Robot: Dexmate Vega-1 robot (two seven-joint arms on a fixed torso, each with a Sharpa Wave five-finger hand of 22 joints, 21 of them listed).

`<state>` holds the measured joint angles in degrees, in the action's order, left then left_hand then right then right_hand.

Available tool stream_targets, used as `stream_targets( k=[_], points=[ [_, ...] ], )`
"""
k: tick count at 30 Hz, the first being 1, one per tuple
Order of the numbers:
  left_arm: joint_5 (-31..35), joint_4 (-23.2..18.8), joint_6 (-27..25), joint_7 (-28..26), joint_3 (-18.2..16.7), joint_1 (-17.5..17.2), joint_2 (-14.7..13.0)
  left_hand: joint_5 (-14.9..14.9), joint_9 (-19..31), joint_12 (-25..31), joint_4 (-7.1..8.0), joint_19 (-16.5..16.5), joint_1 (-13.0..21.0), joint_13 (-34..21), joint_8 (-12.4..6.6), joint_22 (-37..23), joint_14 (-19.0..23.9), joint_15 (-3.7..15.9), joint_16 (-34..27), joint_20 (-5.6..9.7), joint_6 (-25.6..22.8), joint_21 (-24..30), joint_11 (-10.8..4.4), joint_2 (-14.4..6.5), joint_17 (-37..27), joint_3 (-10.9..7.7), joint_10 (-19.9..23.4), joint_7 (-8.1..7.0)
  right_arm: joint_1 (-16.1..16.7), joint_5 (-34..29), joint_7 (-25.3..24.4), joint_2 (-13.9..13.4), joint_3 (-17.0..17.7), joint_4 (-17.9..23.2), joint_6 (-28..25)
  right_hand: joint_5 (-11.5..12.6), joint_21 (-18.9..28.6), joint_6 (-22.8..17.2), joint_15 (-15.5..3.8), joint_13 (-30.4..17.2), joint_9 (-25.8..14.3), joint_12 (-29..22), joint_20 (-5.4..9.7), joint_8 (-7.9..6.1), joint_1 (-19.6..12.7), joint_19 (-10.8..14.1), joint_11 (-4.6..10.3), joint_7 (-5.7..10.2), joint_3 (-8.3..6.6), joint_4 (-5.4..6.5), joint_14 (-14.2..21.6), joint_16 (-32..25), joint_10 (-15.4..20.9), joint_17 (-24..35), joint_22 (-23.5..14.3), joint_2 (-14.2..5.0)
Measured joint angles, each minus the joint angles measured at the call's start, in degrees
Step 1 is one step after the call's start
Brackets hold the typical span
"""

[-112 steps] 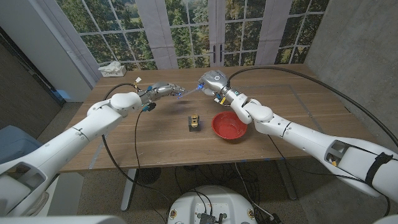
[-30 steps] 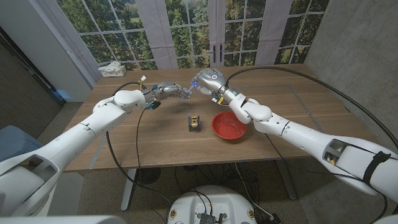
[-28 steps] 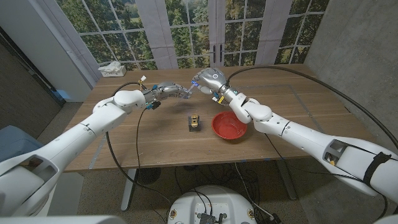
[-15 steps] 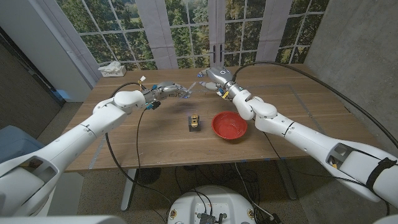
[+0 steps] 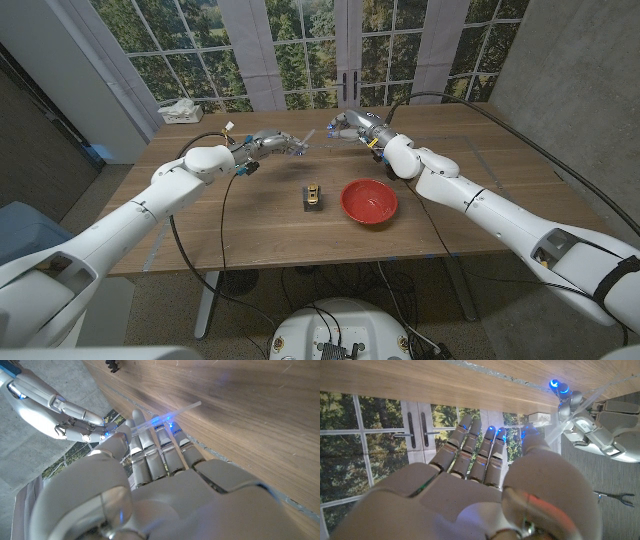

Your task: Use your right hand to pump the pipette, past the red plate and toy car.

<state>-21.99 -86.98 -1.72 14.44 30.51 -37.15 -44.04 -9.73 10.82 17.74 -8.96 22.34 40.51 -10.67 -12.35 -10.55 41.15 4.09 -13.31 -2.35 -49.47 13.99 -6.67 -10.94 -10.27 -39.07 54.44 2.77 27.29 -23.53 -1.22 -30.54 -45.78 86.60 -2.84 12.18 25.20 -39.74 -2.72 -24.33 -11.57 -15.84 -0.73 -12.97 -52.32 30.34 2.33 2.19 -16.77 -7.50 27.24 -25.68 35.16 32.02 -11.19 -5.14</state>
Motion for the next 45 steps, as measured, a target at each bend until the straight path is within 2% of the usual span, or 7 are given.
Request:
stream_targets(
  k=[7,9,16,19,21,35,45],
  points=[
    [0.0,0.16,0.04,-0.07,0.0,0.22,0.24,0.0,-0.01,0.0,0.0,0.0,0.0,-0.14,0.0,0.01,0.0,0.0,0.0,0.0,0.0,0.23,0.0,0.0,-0.28,0.0,0.01,0.01,-1.11,5.31,4.25,0.16,1.07,-1.49,0.9,0.0,-0.22,0.89,0.15,-0.29,-0.04,1.04,-1.02,0.6,0.67,-1.01,-0.13,-0.84,0.79,-0.79,-2.81,0.7,-2.7,0.53,0.0,0.75],
    [0.0,0.44,0.05,0.01,0.05,0.6,0.47,0.0,-0.01,-0.43,0.0,0.0,0.0,-0.14,0.0,0.01,0.0,0.0,0.0,0.0,0.0,0.23,0.0,0.0,-0.28,0.0,0.01,0.01,-1.54,10.22,7.89,0.27,1.35,-2.16,2.09,0.0,-0.22,1.4,0.07,-0.28,-0.03,1.04,-0.99,0.69,0.07,-1.43,-0.06,-0.75,0.97,-0.97,-3.5,0.91,-3.16,0.61,0.0,1.44],
    [0.03,0.74,0.05,0.53,0.37,1.06,0.69,0.0,-0.02,-0.43,0.0,0.0,0.0,-0.14,0.0,0.01,0.0,0.0,0.0,0.0,-0.01,0.23,0.0,0.0,-0.28,0.0,0.02,0.01,-2.67,15.57,11.99,0.87,1.96,-4.23,3.6,0.0,-0.22,1.39,0.16,-0.53,-0.03,1.48,-0.61,0.68,-0.85,-1.82,-0.1,-0.75,0.78,-1.44,-4.64,1.12,-4.43,0.79,0.0,2.33],
    [0.07,0.74,0.05,0.85,0.37,1.06,0.69,0.0,-0.02,-0.43,-0.01,0.0,0.0,-0.14,0.0,0.01,0.0,0.0,0.0,0.0,-0.01,0.23,0.0,0.0,-0.28,0.0,0.02,0.01,-3.03,15.57,11.99,1.28,2.2,-5.31,3.6,0.0,-0.22,1.39,0.27,-0.53,-0.03,1.88,-0.9,0.68,-1.04,-2.13,0.03,-0.75,0.78,-1.44,-4.95,1.12,-4.68,1.05,0.0,2.11],
    [0.11,1.01,0.05,1.04,0.74,1.53,0.94,0.0,-0.02,-0.43,-0.01,0.0,0.0,-0.14,0.0,0.01,0.0,0.0,0.0,0.0,-0.01,0.23,0.0,0.0,-0.28,0.0,0.02,0.01,-3.22,21.42,15.64,1.7,2.39,-6.27,6.02,0.0,-0.22,1.39,0.37,-0.53,-0.03,1.88,-0.9,0.68,-0.98,-2.13,0.03,-0.75,0.78,-1.44,-5.05,1.12,-4.68,1.06,-0.01,1.4],
    [0.06,1.0,0.32,1.67,1.11,1.9,1.35,0.0,-0.03,-0.86,-0.01,0.0,-0.01,-0.13,0.43,0.01,-0.01,0.0,0.0,0.0,-0.31,0.23,-0.17,0.01,-0.27,0.01,0.24,-0.29,-2.54,30.59,17.46,4.78,3.98,-11.35,11.38,-0.88,-0.21,-1.95,0.37,-0.52,-0.31,1.63,-0.69,-0.22,-0.47,-1.91,0.24,0.05,1.11,-1.11,-5.04,1.12,-3.62,1.05,-0.01,0.89],
    [-1.09,0.76,1.63,2.06,0.86,1.39,1.74,0.0,-0.03,-0.88,-0.01,0.0,-0.01,-0.13,0.43,0.01,-0.01,0.0,0.0,0.0,-0.32,0.23,-0.08,0.01,-0.26,0.01,0.33,-0.29,-0.85,34.96,16.8,6.42,4.95,-13.01,13.64,-1.6,0.5,-7.66,0.27,-0.35,-0.14,0.78,-0.07,-2.03,-0.47,-1.29,0.85,-2.39,1.59,-1.58,-3.87,0.43,-1.37,1.05,-0.01,0.89]
  ],
)
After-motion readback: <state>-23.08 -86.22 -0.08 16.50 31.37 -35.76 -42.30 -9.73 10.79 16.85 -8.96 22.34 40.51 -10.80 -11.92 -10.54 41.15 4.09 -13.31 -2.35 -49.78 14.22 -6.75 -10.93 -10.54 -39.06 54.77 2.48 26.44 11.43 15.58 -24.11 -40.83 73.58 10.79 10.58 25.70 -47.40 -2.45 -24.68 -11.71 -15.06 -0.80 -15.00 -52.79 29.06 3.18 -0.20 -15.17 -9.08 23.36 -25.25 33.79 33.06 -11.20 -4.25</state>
